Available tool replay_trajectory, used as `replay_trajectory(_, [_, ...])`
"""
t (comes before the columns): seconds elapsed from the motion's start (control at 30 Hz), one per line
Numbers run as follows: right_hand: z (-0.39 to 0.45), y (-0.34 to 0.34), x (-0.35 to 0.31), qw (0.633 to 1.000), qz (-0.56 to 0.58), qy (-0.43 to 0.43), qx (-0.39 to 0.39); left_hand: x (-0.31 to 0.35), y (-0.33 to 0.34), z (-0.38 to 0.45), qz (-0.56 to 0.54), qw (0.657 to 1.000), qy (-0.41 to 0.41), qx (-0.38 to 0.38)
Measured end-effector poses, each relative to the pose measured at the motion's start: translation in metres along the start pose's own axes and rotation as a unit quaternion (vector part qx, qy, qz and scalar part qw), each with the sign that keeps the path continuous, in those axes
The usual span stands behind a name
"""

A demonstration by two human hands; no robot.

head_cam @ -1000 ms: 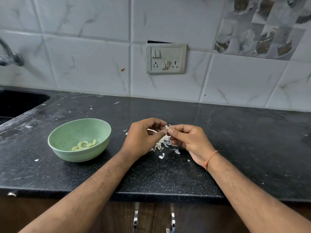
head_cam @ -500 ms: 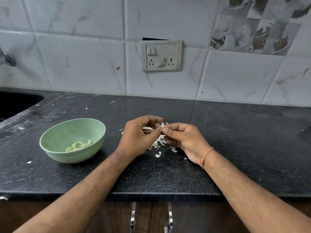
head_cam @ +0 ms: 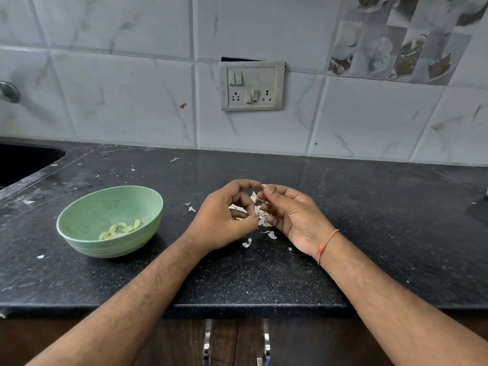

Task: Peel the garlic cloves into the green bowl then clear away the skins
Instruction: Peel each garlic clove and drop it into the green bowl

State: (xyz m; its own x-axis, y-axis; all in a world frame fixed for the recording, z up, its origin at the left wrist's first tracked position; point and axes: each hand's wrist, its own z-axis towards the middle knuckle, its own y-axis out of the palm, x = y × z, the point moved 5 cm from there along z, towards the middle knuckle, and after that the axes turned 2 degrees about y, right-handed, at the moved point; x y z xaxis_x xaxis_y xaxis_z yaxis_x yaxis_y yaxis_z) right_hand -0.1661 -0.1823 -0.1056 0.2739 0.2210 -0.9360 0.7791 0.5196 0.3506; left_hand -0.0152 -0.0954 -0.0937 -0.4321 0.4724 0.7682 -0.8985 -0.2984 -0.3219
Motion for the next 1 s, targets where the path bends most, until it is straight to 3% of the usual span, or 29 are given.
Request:
replay_trajectory(0.37, [0.002, -0.004, 0.003, 0.995, -0.093, -0.037, 0.019, -0.006, -0.017, 0.003, 0.091, 0.988, -0.035, 0.118])
replay_trajectory(0.77, [-0.003, -0.001, -0.001, 0.984, -0.161, -0.082, -0.002, -0.003, -0.015, 0.003, 0.096, 0.992, -0.001, 0.080])
replay_trajectory(0.87, [-0.005, -0.002, -0.004, 0.967, -0.215, -0.133, 0.012, -0.004, -0.017, 0.003, 0.077, 0.993, -0.018, 0.091])
replay_trajectory(1.0, [-0.007, -0.003, -0.010, 0.917, -0.329, -0.222, 0.045, -0.007, -0.016, 0.002, 0.046, 0.994, -0.040, 0.086])
